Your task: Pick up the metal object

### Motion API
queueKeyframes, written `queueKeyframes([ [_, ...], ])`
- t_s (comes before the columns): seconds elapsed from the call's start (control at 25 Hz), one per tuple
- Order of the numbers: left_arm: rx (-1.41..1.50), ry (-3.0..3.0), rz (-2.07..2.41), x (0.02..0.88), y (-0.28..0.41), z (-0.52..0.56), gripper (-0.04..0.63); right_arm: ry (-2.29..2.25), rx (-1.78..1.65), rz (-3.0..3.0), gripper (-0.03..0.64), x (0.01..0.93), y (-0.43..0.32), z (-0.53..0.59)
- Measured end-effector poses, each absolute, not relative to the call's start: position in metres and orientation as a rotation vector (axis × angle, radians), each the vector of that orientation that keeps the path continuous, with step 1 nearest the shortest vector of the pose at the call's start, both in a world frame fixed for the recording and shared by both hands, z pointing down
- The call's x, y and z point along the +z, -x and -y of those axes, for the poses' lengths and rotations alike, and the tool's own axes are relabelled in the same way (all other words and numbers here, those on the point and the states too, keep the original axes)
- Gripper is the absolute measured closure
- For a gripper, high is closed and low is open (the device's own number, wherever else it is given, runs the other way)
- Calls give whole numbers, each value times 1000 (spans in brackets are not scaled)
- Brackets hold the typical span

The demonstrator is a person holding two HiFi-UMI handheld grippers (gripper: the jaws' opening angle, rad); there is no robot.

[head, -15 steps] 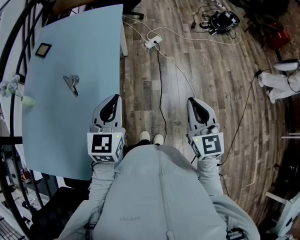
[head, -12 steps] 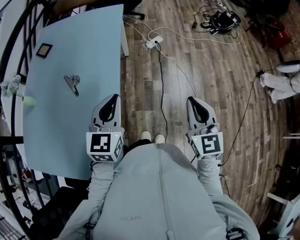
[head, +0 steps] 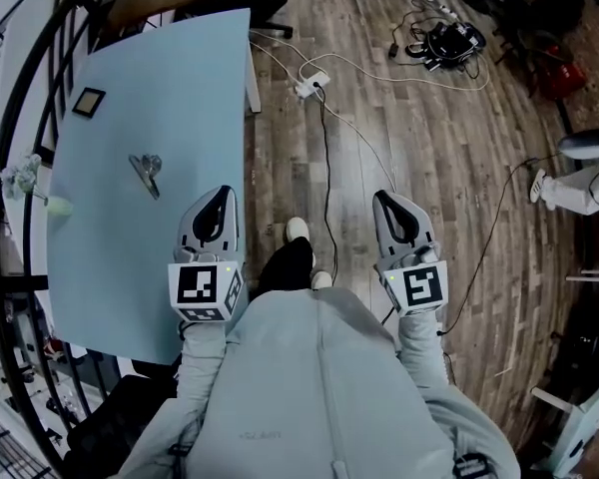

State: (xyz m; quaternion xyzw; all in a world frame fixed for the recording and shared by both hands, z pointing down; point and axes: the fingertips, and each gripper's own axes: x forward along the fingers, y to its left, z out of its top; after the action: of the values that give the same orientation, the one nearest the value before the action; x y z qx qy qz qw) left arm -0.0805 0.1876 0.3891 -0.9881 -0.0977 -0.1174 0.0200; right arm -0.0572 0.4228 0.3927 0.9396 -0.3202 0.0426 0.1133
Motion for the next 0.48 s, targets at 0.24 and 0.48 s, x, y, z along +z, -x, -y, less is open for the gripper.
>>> queueKeyframes([
  [0.24, -392, 3085, 264, 397, 46, -174, 566, -2720, 152, 980, 592, 400, 17, -411],
  [0.48, -407, 3154, 229, 410, -12, -145, 566, -2695, 167, 1060, 592, 405, -52, -377],
])
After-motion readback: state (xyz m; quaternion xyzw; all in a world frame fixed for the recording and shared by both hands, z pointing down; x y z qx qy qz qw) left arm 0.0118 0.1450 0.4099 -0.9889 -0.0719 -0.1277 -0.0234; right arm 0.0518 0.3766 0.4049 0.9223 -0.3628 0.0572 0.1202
